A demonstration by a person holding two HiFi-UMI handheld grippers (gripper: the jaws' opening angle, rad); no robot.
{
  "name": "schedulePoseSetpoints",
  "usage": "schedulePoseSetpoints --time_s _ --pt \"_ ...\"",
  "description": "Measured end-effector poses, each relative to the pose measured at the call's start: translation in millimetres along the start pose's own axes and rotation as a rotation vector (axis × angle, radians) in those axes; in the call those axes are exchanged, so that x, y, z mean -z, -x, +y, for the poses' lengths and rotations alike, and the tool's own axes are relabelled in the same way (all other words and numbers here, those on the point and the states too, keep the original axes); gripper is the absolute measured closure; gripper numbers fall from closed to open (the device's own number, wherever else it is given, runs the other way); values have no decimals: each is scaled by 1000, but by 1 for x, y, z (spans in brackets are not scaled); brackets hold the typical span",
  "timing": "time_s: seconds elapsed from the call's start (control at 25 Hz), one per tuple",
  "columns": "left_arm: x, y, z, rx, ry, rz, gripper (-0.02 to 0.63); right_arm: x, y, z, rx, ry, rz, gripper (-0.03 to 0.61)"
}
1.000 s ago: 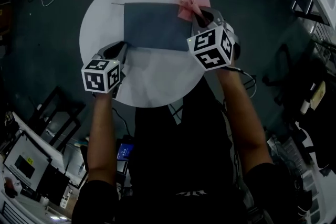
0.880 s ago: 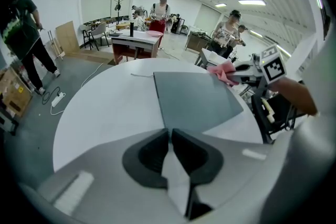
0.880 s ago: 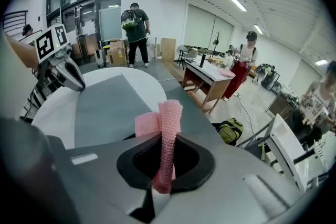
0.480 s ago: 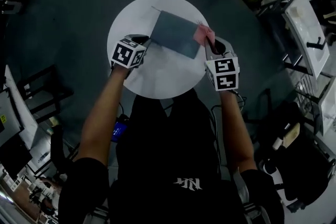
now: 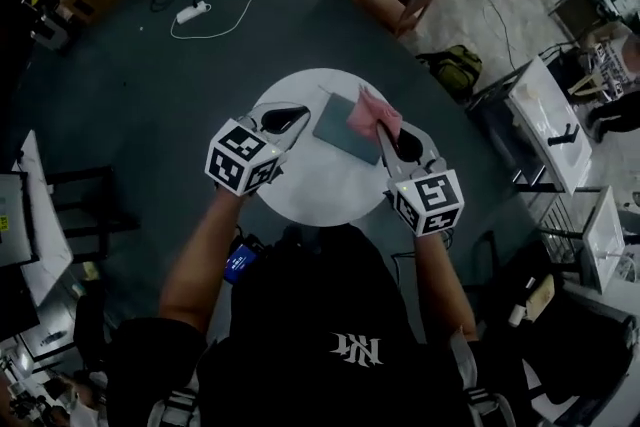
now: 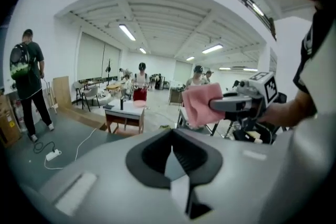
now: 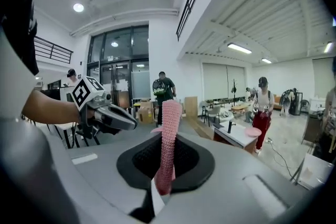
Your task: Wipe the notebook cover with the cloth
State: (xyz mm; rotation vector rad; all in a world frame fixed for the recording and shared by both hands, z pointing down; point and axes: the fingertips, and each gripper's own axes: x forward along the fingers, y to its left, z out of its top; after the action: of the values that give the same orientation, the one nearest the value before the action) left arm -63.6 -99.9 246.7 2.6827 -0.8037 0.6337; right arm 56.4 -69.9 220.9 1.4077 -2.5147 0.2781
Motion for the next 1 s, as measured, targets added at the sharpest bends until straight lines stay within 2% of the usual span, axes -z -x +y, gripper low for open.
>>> schedulePoseSetpoints --time_s 0.12,0.32,0.44,0.6,0.72,0.84,1.0 --pt "-35 59 -22 29 -38 -113 611 -41 36 38 1 11 -95 569" --pt "-68 175 -53 50 -126 -312 611 -82 85 118 -42 35 -183 569" --pt "-68 238 -67 43 -142 -404 611 -89 110 167 -60 30 -213 569" --pt "-47 291 -82 26 -105 -502 611 -76 137 219 -130 -4 -230 569" --pt "-20 306 -94 1 -53 -531 611 -62 158 246 -227 -48 -239 569" --pt "16 314 -113 -22 -1 -489 611 -48 180 274 -310 -48 -244 569" --pt "38 326 -159 -15 -31 -439 611 -42 215 297 -350 17 -262 569"
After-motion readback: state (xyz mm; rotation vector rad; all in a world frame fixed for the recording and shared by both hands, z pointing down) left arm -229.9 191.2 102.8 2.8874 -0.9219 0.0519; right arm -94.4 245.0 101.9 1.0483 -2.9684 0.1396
